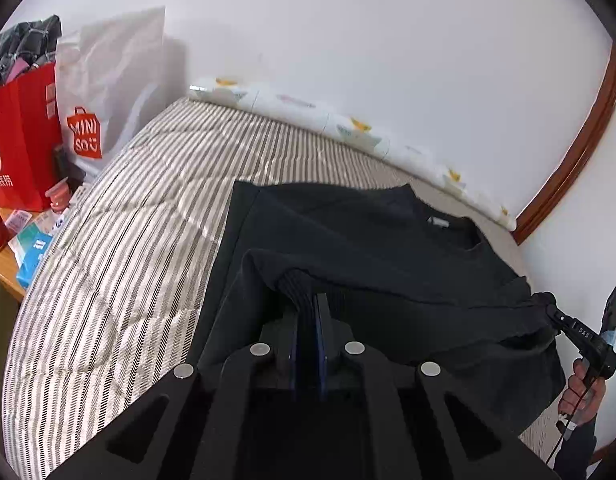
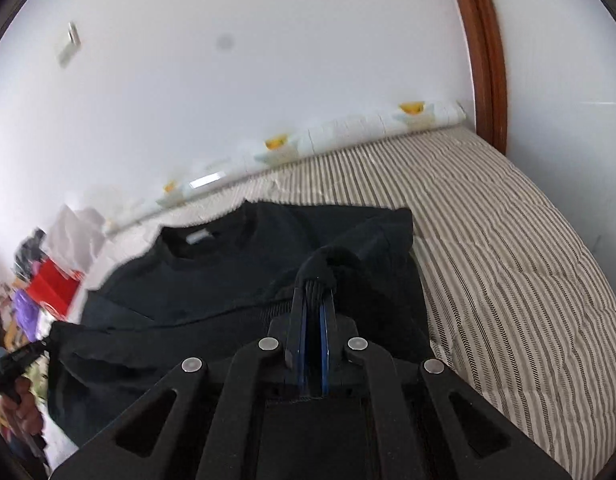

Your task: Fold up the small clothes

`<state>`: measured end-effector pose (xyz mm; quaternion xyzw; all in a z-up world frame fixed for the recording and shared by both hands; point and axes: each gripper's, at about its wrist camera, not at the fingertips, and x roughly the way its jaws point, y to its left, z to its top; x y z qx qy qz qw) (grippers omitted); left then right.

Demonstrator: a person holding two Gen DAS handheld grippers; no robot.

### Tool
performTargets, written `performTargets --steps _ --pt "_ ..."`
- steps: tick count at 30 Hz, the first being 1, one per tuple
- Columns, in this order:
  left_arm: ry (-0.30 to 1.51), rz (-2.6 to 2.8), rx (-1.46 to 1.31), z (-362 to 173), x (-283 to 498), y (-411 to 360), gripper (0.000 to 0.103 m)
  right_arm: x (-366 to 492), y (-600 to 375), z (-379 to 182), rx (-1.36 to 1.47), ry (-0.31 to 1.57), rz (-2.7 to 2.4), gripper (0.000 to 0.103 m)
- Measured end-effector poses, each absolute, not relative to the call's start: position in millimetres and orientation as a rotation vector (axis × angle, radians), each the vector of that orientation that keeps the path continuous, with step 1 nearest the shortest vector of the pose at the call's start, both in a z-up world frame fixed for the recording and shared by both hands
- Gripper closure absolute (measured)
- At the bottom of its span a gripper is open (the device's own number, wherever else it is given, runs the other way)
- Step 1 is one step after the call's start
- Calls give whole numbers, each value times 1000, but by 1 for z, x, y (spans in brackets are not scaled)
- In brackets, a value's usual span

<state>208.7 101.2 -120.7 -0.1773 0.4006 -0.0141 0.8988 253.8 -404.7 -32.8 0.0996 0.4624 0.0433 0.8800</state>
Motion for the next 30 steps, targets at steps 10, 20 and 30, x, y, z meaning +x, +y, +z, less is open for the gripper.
performTargets --steps 10,20,30 --pt "814 -96 -323 -105 167 101 68 199 -389 5 107 941 86 62" --pt "860 -217 -253 -121 152 53 67 183 -342 -42 104 1083 239 61" --pt "886 -179 -187 -134 218 34 60 228 -329 -57 91 1082 138 65"
